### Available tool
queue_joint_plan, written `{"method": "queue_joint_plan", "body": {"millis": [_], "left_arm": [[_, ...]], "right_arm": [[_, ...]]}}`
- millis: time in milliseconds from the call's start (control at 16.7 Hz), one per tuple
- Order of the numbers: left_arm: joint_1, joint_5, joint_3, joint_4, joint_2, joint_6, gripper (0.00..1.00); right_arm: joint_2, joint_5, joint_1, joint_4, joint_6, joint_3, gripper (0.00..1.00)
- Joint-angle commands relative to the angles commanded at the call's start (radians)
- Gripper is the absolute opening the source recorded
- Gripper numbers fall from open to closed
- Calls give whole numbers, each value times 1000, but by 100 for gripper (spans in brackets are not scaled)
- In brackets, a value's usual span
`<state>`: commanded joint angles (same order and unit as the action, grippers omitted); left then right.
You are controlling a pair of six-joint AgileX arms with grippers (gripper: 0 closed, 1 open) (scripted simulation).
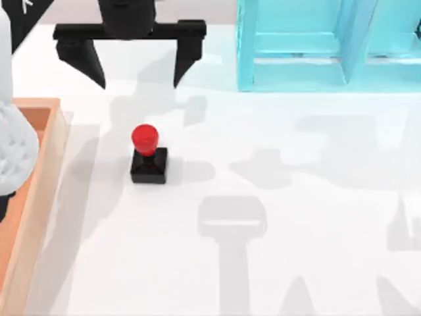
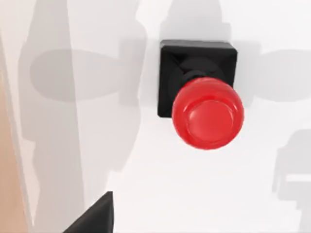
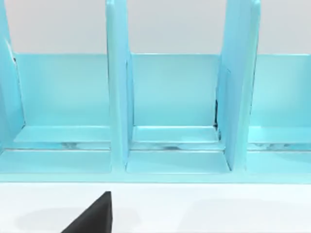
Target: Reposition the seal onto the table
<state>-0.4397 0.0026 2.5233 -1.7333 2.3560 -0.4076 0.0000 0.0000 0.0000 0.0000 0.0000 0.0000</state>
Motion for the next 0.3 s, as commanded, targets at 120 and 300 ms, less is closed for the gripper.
{"method": "queue_joint_plan", "body": {"millis": [120,300], "left_arm": [[1,0,65,-62,6,0,100],[2,1,88,-84,8,0,100]], "right_arm": [[0,0,0,0,0,0,100],[0,0,0,0,0,0,100]]}}
